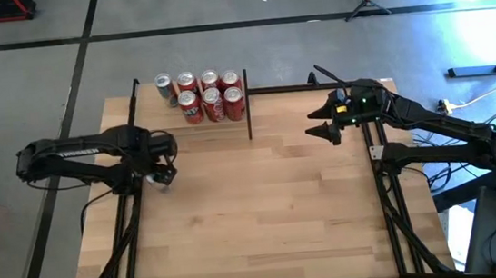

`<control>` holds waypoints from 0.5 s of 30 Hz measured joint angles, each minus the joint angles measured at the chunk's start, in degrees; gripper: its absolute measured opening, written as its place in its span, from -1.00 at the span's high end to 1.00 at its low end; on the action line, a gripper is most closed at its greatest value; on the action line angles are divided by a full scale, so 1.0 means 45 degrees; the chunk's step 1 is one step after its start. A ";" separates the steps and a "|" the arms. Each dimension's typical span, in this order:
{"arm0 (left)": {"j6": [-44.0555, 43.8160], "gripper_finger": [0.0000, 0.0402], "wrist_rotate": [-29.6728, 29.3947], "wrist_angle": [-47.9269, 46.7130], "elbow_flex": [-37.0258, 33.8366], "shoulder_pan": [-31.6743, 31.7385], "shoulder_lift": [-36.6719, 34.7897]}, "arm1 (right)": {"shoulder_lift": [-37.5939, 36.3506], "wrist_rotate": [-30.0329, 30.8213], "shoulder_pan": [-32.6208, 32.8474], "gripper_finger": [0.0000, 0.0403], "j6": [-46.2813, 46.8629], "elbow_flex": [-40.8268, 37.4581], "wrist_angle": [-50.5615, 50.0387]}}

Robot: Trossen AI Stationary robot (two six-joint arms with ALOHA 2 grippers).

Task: Place canned beverage on shelf
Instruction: Put the blue soda can on the shelf aligned with the other blue soda can

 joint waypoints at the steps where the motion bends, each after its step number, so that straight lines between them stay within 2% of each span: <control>1: 0.0004 -0.01 0.0005 -0.0006 0.0241 0.0000 -0.0009 | 0.0000 0.0000 -0.0002 -0.78 -0.0003 0.0000 0.0007; 6: -0.0002 -0.01 0.0105 -0.0965 0.1990 0.0005 -0.0003 | 0.0000 0.0010 -0.0002 -0.78 -0.0285 0.0000 0.0027; 15: 0.0055 -0.01 -0.0215 -0.2520 0.6439 0.0000 0.0478 | 0.0000 0.0019 -0.0002 -0.78 -0.0487 0.0000 0.0374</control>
